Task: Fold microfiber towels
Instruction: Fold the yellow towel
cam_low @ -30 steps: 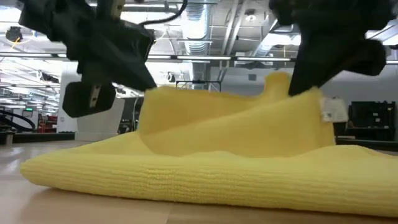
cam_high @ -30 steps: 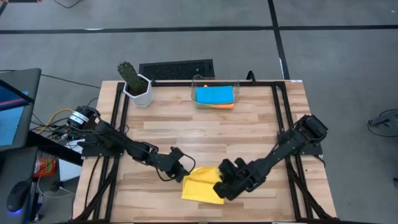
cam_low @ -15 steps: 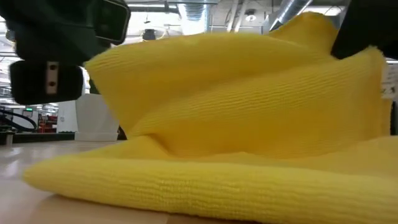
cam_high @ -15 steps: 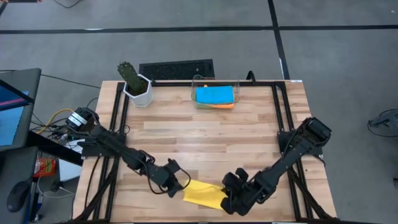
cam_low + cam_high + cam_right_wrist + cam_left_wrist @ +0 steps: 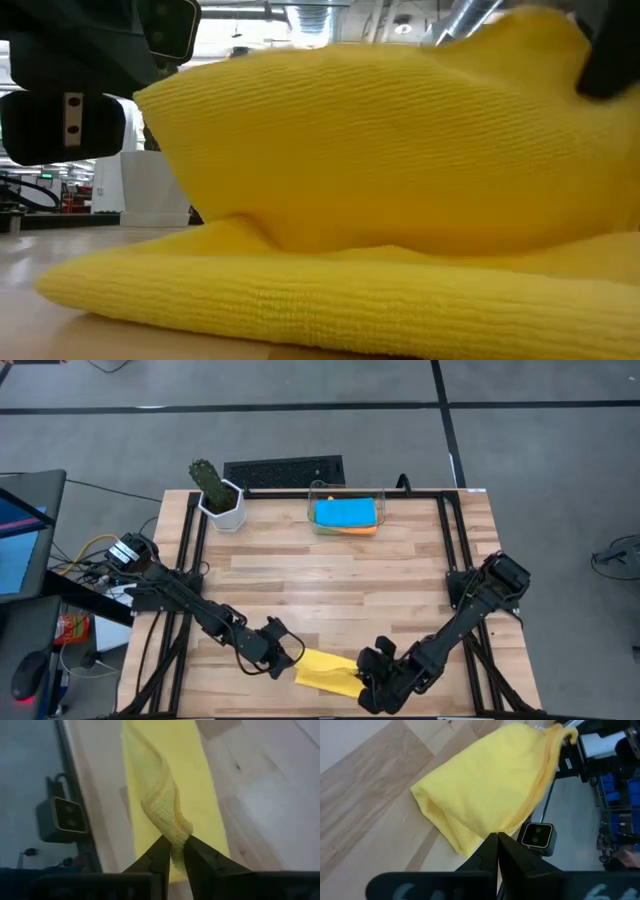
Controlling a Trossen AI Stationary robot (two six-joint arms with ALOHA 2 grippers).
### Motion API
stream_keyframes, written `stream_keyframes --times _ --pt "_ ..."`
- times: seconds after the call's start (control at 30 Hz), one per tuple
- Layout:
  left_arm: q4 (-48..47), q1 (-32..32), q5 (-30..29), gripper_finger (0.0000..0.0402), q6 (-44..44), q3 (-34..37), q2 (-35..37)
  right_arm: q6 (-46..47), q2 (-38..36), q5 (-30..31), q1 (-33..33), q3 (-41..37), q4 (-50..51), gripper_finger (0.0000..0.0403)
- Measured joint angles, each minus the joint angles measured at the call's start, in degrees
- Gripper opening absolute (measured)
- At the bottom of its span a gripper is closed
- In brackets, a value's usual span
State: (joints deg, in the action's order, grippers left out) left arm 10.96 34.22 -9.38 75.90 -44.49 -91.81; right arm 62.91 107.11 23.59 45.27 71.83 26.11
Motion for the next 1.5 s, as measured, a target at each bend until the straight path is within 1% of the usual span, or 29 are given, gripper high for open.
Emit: stream_keyframes --times 0.17,0.47,0.6,0.8,0.93,1.1,1.3,1.5 --pt "0.0 0.0 -0.6 0.0 0.0 0.0 0.0 -0.5 0.0 0.1 0.2 0.1 -0.2 0.0107" --pt "0.7 0.4 -0.8 0.0 -0.2 0.0 0.0 -2.7 0.0 -0.1 0.2 0.1 0.1 0.0181" --pt "2.7 1.1 -0.8 0.0 -1.2 0.0 -0.1 -3.9 0.0 -0.1 0.6 0.1 0.1 0.0202" --pt "6.8 2.0 -2.1 0.0 -3.2 0.0 -0.1 -5.8 0.0 -0.1 1.9 0.1 0.1 0.0211" --pt "6.9 2.4 -2.2 0.0 -3.3 0.0 -0.1 -6.0 0.0 -0.1 2.8 0.1 0.1 0.021" --pt "7.0 3.2 -0.4 0.0005 -4.8 0.0 -0.1 -6.0 0.0 0.1 3.1 0.1 -0.1 0.0208" --pt "7.0 3.7 -0.3 0.0027 -6.1 0.0 -0.1 -7.7 0.0 0.7 2.8 0.1 -4.1 0.021" --pt "7.0 3.9 -0.3 0.0065 -6.9 0.0 -0.1 -9.5 0.0 2.2 1.9 0.1 -8.0 0.021"
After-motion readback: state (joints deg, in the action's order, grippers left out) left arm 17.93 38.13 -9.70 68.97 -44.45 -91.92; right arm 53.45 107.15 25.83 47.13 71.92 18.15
